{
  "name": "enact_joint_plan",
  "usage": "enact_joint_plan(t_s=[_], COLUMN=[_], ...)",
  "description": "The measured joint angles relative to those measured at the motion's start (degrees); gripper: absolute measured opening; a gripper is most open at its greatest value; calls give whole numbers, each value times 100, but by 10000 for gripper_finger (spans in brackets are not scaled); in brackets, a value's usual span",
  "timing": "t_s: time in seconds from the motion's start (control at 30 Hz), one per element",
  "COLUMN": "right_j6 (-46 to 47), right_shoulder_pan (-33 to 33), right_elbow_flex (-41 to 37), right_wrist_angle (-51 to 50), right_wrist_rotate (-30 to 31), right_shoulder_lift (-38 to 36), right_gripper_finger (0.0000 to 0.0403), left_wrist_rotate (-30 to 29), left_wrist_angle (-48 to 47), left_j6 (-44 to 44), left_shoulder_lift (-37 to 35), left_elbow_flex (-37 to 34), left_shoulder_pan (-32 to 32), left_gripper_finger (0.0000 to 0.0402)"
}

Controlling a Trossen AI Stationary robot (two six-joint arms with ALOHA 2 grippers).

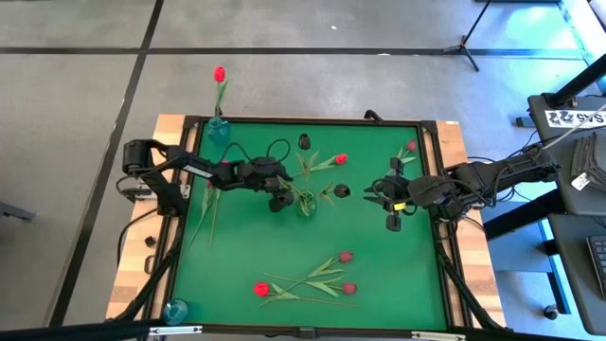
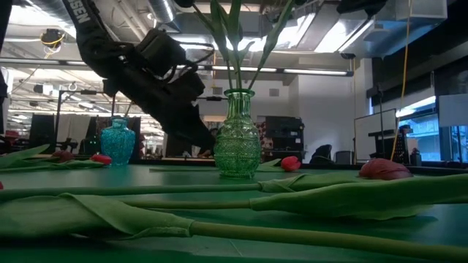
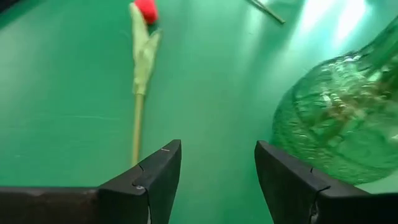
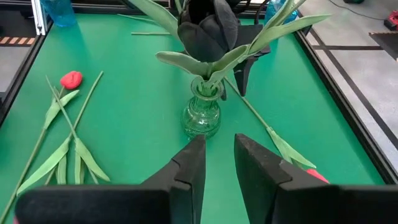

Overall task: Sort flowers into vase by color
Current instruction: Put the red tulip into the top blue vase

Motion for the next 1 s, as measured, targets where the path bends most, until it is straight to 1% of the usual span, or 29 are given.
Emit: enact_joint_plan(t_s=[0.07, 0.13, 0.3, 0.43, 0.53, 0.63, 0.73, 0.83, 0.9, 1.0], right_j6=[-21, -45, -47, -52, -52, -54, -69, -108, -108, -96], right_shoulder_pan=[0, 0, 0, 0, 0, 0, 0, 0, 0, 2], right_elbow_flex=[0, 0, 0, 0, 0, 0, 0, 0, 0, 1], right_wrist_angle=[0, 0, 2, 1, 2, 2, 1, 4, 37, 30], right_wrist_rotate=[49, 77, 92, 92, 90, 90, 88, 62, 53, 42], right_shoulder_lift=[2, 2, 2, 2, 2, 2, 4, 4, 4, 4], right_gripper_finger=[85, 85, 85, 85, 85, 85, 85, 85, 85, 85], left_wrist_rotate=[-254, -333, -382, -455, -395, -330, -332, -347, -505, -843], left_wrist_angle=[81, 144, 335, 528, 539, 761, 827, 959, 991, 995], left_j6=[13, 23, 43, 44, 48, 88, 90, 19, 19, -68], left_shoulder_lift=[0, 0, -1, 0, -1, 10, 204, 596, 795, 886], left_elbow_flex=[-80, -130, -206, -322, -369, -422, -430, -430, -433, -419], left_shoulder_pan=[24, 82, 163, 352, 433, 468, 483, 467, 429, 360], left_gripper_finger=[200, 200, 200, 200, 200, 200, 200, 200, 200, 197])
